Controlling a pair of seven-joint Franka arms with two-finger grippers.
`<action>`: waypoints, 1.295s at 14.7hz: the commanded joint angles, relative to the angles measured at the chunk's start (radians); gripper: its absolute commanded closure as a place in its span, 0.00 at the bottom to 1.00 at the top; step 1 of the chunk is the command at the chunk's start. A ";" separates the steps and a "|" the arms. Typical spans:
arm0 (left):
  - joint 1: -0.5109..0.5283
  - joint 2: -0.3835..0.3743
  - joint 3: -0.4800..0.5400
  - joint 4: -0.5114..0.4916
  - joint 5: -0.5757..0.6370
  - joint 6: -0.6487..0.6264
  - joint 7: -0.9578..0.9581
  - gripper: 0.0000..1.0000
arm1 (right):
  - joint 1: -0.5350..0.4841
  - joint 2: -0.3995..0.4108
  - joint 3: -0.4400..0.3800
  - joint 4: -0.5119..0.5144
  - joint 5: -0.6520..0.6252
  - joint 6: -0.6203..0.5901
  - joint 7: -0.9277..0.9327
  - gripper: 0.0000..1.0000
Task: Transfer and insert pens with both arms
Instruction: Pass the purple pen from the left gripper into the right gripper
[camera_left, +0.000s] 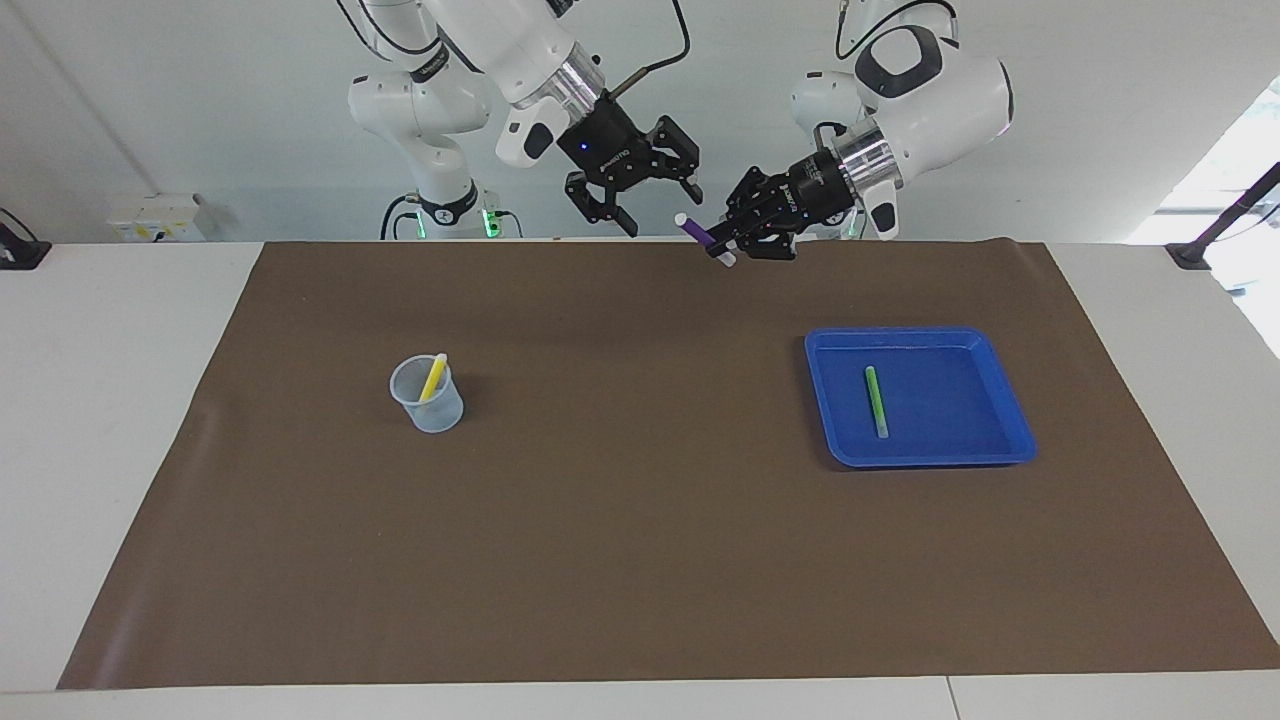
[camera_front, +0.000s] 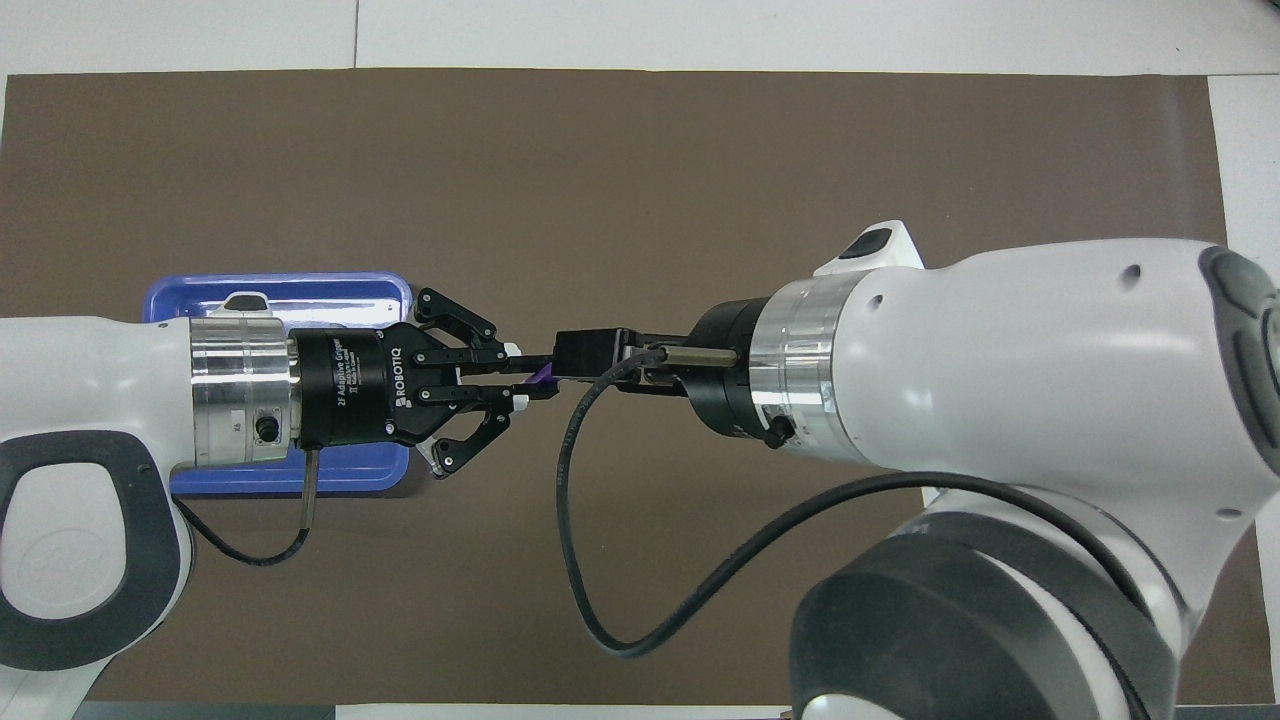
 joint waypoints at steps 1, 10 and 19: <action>-0.032 -0.034 0.006 -0.038 -0.020 0.049 -0.024 1.00 | -0.006 0.006 0.013 -0.005 -0.013 0.036 -0.020 0.00; -0.032 -0.034 0.004 -0.039 -0.020 0.050 -0.025 1.00 | -0.002 0.006 0.017 -0.008 -0.021 0.044 -0.019 0.93; -0.032 -0.034 0.004 -0.035 -0.017 0.047 -0.025 0.00 | -0.003 0.012 0.017 -0.003 -0.105 0.040 -0.020 1.00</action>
